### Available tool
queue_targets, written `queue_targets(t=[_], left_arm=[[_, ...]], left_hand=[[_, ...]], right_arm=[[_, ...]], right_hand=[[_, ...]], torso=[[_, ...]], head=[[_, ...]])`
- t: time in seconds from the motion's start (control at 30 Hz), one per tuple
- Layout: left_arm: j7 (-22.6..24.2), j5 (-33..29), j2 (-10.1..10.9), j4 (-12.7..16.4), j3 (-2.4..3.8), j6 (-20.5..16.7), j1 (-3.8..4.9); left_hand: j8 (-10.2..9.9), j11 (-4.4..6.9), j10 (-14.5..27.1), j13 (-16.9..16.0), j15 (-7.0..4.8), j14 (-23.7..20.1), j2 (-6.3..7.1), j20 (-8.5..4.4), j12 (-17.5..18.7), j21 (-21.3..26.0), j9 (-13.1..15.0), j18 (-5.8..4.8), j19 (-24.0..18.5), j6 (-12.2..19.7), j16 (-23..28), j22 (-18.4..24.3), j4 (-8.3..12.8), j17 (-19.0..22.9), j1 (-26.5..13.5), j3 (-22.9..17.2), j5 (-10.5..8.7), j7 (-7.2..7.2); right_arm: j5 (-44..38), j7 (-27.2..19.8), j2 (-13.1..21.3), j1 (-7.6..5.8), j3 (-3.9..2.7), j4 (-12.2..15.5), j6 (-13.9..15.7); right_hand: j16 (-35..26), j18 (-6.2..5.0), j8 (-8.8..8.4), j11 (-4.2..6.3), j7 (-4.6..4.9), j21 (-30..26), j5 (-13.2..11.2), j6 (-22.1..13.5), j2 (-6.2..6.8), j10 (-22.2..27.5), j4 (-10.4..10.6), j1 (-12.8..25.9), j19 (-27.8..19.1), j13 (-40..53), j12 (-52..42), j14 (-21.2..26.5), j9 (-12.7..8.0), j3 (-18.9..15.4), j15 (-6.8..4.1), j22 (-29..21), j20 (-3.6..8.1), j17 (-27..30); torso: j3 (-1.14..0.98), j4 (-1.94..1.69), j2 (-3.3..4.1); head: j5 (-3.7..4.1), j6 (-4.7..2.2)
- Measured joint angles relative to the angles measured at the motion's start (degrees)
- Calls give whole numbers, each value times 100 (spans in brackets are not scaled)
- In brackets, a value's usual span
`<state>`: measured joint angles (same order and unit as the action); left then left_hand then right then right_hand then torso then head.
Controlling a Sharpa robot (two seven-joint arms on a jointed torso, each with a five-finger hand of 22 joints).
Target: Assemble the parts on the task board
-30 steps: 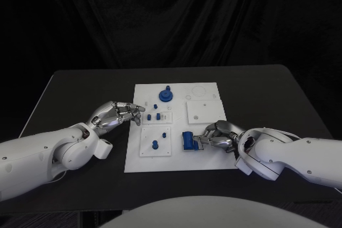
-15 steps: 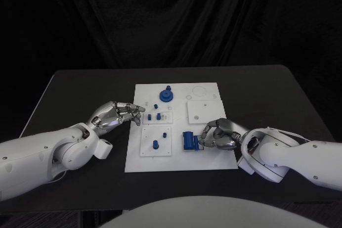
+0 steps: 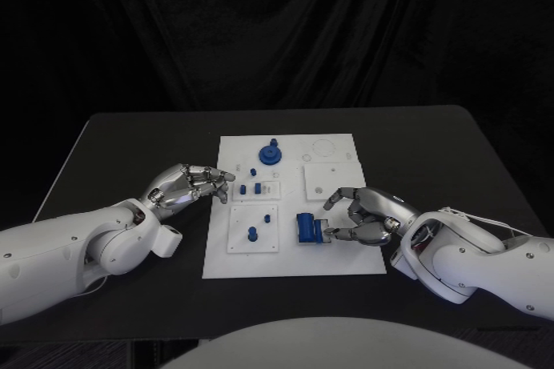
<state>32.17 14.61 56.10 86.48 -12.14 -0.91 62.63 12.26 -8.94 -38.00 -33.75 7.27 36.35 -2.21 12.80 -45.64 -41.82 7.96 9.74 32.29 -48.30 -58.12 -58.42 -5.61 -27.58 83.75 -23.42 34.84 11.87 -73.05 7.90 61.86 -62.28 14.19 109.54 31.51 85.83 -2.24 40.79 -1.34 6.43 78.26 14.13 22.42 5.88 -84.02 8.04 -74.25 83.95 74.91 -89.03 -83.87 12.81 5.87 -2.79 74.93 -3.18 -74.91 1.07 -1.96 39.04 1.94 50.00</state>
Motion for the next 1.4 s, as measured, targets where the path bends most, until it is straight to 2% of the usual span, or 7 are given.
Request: queue_targets(t=[0.2, 0.3, 0.47, 0.77, 0.9, 0.97, 1.4], left_arm=[[-2, 0, -2, 0, 0, 0, -1], [-3, 0, -3, 0, 0, 0, -1], [-6, 0, -5, 0, 0, 1, -3], [-11, 0, -4, 3, 0, 2, -4], [-13, 0, -7, 2, 0, 3, -7], [-14, 0, -7, 2, 0, 4, -8], [-23, 0, -19, -6, 0, 17, -20]], left_hand=[[0, 0, 0, 0, 0, 0, 0, 0, 0, 0, 0, 0, 0, 0, 0, 0, 0, 0, 0, 0, 0, 0], [0, 0, 0, 0, 0, 0, 0, 0, 0, 0, 0, 0, 0, 0, 0, 0, 0, 0, 0, 0, 0, 0], [0, 0, 0, -1, 0, 0, 0, 0, 0, 0, 0, 0, 0, 0, 0, 0, 0, 0, 0, 0, 0, 0], [0, 0, 0, -1, 0, 0, 0, 0, 0, 0, 0, 0, 0, 0, 0, 0, 0, 0, 0, 0, 0, 0], [0, 0, 0, -1, 0, 0, 0, 0, 0, 0, 0, 0, 0, 0, 0, 0, 0, -1, 0, 0, 0, 0], [0, 0, 0, -1, 0, 0, 0, 0, 0, 0, 0, 0, 0, 0, 0, 0, 0, 0, 0, 0, 0, 0], [0, 0, 0, -1, 0, 0, 0, 0, 0, 0, 0, 0, 0, 0, 0, 0, 0, -1, 0, 0, 0, 0]], right_arm=[[-303, -41, -101, 88, 1, -68, 42], [-433, -43, -170, 137, 1, -129, 53], [-592, -25, -284, 209, 1, -240, 60], [-760, 46, -415, 272, 1, -375, 60], [-808, 99, -465, 286, 1, -425, 53], [-823, 120, -482, 290, 1, -442, 50], [-906, 211, -560, 326, -1, -513, 31]], right_hand=[[-40, 0, -249, 43, 37, -46, -200, -214, 147, -1, 239, -223, 0, 0, 45, 0, -260, -226, 0, 2, 0, 0], [-41, 0, -259, 39, 82, -72, -270, -291, 273, -1, 558, -408, 0, 0, 45, 0, -344, -322, 0, 2, 0, 0], [-82, 0, -140, -42, 129, -105, -331, -244, 301, -1, 824, -553, 0, 0, 45, -21, -371, -395, 21, 1, 0, 0], [-90, 0, 49, -92, 179, -179, -264, -194, 253, 10, 824, -600, 20, -1, 45, -8, -358, -396, 74, 1, -62, 0], [-127, -6, 139, -134, 179, -215, -59, -193, 182, 10, 824, -672, 0, -1, 45, -22, -358, -396, 101, 0, -82, 0], [-127, -95, 194, -134, 179, -245, 31, -194, 171, 10, 805, -682, 12, -1, 45, -22, -358, -376, 101, 0, -94, 0], [-171, -93, 587, -154, 168, -305, 501, -19, 44, -10, 696, -809, 0, 3, 68, 0, -290, -317, 122, -1, -123, 0]], torso=[[0, 0, -2], [1, 0, -1], [1, 2, 1], [0, 1, 4], [0, -3, 5], [0, -3, 5], [0, -1, 4]], head=[[7, 0], [8, 0], [10, 0], [18, 0], [20, 0], [20, 0], [19, 0]])
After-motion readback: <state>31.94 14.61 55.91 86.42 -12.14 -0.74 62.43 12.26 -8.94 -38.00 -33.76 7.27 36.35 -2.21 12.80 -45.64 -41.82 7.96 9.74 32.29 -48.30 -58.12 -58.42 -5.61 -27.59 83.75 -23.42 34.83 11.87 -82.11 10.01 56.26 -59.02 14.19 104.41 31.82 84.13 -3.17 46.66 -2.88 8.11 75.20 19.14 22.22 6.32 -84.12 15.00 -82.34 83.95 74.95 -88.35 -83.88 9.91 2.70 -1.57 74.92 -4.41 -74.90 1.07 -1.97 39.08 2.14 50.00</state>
